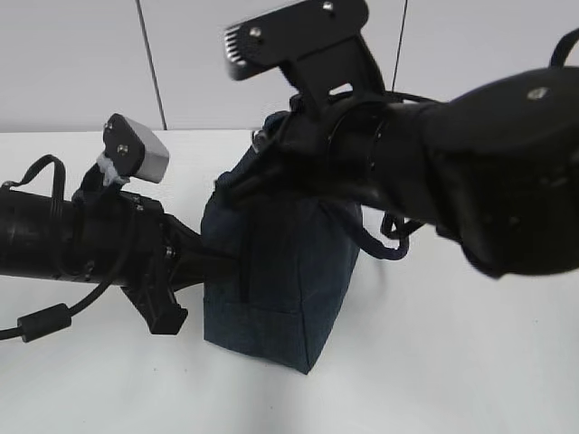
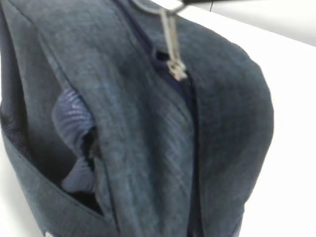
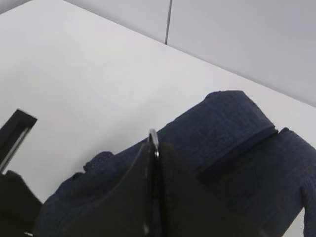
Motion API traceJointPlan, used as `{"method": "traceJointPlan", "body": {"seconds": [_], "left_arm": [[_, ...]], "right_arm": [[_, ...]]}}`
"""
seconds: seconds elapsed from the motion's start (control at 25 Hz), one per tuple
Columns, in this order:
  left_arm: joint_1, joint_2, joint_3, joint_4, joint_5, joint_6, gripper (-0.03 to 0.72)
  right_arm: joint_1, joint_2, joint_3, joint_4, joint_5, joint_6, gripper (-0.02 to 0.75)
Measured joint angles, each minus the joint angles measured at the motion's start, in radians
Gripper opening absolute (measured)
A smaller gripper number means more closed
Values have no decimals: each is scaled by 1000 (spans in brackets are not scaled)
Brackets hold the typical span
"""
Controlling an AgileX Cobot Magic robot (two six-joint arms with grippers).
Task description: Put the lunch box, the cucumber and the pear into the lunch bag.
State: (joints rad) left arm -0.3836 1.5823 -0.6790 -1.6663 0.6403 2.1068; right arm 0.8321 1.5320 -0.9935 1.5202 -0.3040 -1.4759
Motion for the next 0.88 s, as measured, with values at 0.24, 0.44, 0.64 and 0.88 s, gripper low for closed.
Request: {"method": "traceJointPlan", "body": {"seconds": [0.24,0.44,0.64,0.88], "left_arm": [[0,0,-8,-10,9,0,-6],[2,0,-10,-9,13,0,-6],[2,1,-3,29,10,-1,-6],[2,1,31,23,8,-2,-6]], "right_arm": [[-191,35,-60,44,206,-4,6],[-287,97,-113,46,326,-6,6],[-367,159,-174,52,304,-13,6],[-380,197,-230,56,265,-113,6]]}}
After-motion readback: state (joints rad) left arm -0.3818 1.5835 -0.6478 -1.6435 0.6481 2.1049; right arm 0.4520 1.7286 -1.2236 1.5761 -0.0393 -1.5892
